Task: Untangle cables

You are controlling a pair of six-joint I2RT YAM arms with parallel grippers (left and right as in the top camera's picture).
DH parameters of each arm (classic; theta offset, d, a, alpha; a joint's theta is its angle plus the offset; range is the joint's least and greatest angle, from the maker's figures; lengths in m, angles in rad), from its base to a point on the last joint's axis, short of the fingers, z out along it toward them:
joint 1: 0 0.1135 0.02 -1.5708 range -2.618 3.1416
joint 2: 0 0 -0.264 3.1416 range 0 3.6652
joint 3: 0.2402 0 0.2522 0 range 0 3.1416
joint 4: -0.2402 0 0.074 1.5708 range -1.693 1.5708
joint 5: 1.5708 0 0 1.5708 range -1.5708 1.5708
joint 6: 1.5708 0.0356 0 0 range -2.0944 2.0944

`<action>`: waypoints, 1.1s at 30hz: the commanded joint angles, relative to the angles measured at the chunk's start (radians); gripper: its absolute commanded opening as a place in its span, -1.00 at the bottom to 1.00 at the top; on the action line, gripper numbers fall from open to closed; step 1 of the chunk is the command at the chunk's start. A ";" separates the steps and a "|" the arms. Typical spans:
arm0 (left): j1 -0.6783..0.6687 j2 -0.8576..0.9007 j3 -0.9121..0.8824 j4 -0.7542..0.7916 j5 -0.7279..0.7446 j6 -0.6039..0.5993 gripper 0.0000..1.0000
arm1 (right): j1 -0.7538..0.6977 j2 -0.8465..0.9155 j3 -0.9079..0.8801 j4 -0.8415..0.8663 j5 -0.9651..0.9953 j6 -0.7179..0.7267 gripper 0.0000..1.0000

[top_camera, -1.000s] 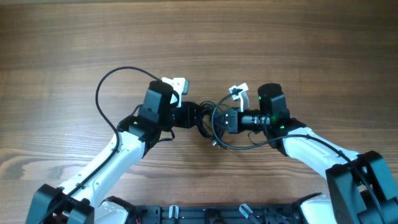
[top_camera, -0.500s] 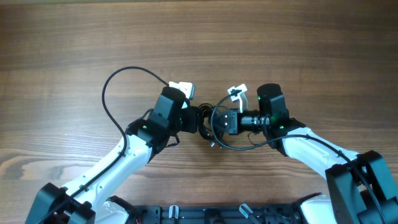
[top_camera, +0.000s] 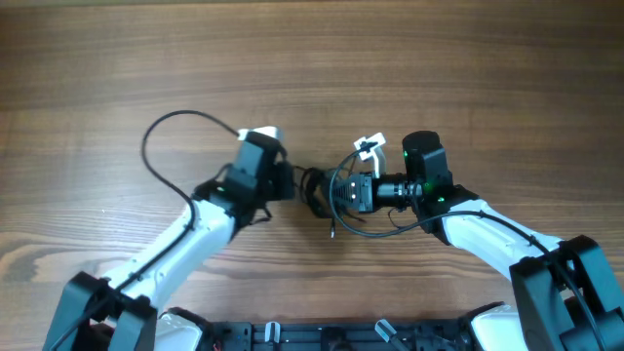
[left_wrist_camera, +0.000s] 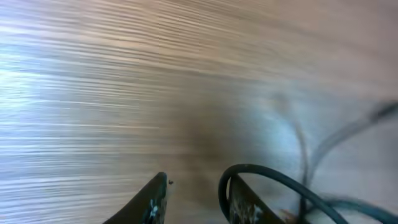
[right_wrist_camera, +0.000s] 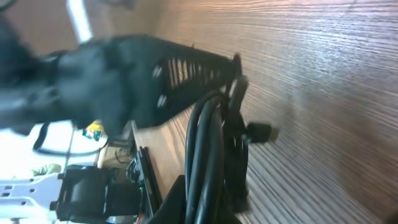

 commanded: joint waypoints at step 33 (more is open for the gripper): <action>0.209 -0.356 0.002 -0.124 0.681 0.492 0.20 | -0.068 0.000 0.006 0.164 -0.354 -0.281 -0.92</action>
